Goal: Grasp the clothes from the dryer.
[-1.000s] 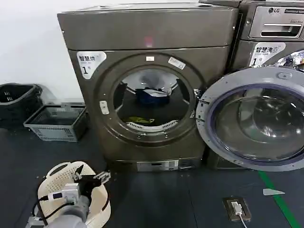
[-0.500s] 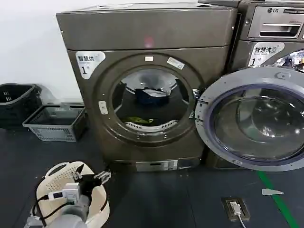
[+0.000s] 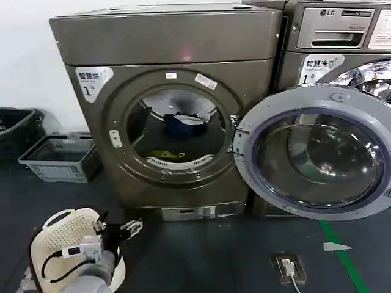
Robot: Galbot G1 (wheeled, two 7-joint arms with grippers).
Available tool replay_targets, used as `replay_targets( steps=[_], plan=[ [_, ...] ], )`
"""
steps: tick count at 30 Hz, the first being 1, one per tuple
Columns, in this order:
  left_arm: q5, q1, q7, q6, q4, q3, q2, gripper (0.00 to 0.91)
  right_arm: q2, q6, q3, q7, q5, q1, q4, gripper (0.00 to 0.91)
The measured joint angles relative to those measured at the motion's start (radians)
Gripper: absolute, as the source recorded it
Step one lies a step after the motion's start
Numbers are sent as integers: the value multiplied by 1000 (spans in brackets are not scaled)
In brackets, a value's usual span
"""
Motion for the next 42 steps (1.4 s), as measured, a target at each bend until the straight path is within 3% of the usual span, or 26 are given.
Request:
replay_targets(
  steps=[42],
  plan=[
    [7, 4, 5, 0, 3, 3, -5, 907, 9, 19, -5, 4, 0, 4, -5, 907]
  ],
)
